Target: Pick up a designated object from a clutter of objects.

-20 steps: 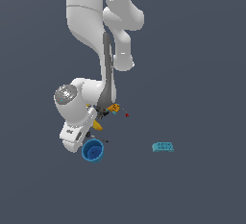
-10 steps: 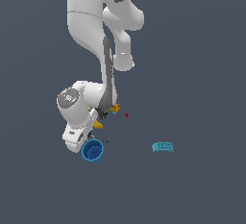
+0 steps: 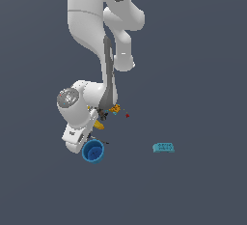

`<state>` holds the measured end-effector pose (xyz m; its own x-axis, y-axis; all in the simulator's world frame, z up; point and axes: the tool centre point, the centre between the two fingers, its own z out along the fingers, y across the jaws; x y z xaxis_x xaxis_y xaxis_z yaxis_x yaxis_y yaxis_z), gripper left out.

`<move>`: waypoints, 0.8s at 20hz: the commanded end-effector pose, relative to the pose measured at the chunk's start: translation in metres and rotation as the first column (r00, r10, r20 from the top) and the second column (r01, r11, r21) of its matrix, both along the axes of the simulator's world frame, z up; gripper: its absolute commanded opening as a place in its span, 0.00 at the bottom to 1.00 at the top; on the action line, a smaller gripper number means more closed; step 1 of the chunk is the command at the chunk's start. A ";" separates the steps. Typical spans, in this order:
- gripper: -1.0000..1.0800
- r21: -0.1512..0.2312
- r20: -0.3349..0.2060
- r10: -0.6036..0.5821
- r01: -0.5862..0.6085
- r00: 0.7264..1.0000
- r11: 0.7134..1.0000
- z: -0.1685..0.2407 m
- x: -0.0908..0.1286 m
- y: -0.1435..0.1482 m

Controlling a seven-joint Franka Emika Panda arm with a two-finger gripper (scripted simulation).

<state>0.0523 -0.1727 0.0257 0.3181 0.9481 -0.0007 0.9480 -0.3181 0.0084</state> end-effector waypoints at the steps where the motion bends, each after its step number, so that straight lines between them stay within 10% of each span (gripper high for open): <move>1: 0.00 -0.001 0.002 0.000 0.000 1.000 1.000 0.008 0.002 0.000; 16: 0.00 0.001 -0.001 0.001 -0.001 1.000 1.000 0.127 0.032 0.001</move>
<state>0.0806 -0.1716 0.1353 0.3173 0.9483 -0.0006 0.9483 -0.3173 0.0064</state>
